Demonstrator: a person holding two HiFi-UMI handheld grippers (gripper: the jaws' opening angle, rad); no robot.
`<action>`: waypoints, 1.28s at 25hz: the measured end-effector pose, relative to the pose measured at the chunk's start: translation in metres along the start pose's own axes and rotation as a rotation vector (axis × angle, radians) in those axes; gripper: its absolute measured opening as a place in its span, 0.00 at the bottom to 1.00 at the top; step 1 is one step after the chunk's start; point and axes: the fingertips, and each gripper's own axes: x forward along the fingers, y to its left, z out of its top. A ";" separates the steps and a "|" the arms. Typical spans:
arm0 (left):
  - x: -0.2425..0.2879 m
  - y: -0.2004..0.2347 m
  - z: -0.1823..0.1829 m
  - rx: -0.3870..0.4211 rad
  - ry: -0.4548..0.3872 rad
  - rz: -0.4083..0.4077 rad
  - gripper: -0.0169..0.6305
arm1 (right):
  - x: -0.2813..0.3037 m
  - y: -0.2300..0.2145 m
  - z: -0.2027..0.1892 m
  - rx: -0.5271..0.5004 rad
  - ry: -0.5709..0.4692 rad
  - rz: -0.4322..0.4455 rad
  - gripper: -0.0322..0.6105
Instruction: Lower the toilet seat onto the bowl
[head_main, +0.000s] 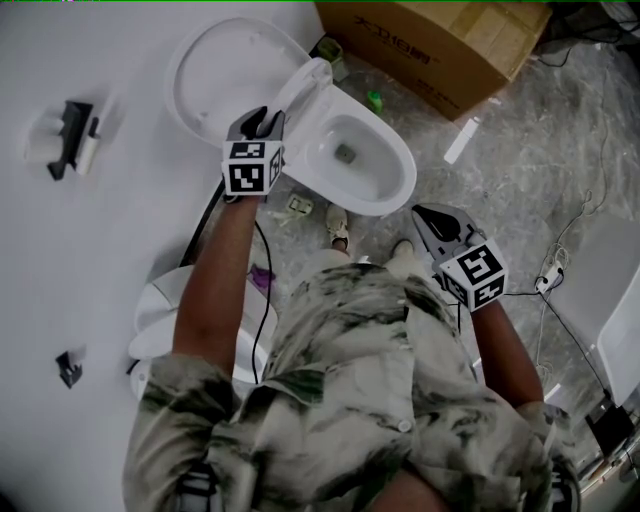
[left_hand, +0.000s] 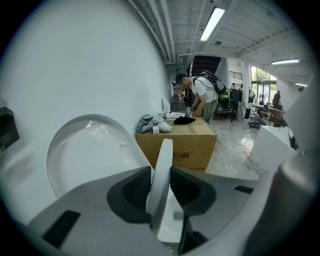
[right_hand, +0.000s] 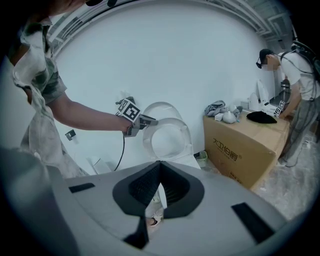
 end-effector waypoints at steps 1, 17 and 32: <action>0.000 -0.003 -0.001 0.001 0.002 0.001 0.23 | -0.001 -0.001 -0.001 0.000 0.001 0.002 0.09; -0.001 -0.053 -0.015 0.027 0.026 -0.006 0.23 | -0.022 -0.012 -0.021 -0.013 0.010 0.021 0.09; -0.003 -0.102 -0.028 0.048 0.042 -0.013 0.23 | -0.044 -0.019 -0.039 -0.030 0.032 0.029 0.09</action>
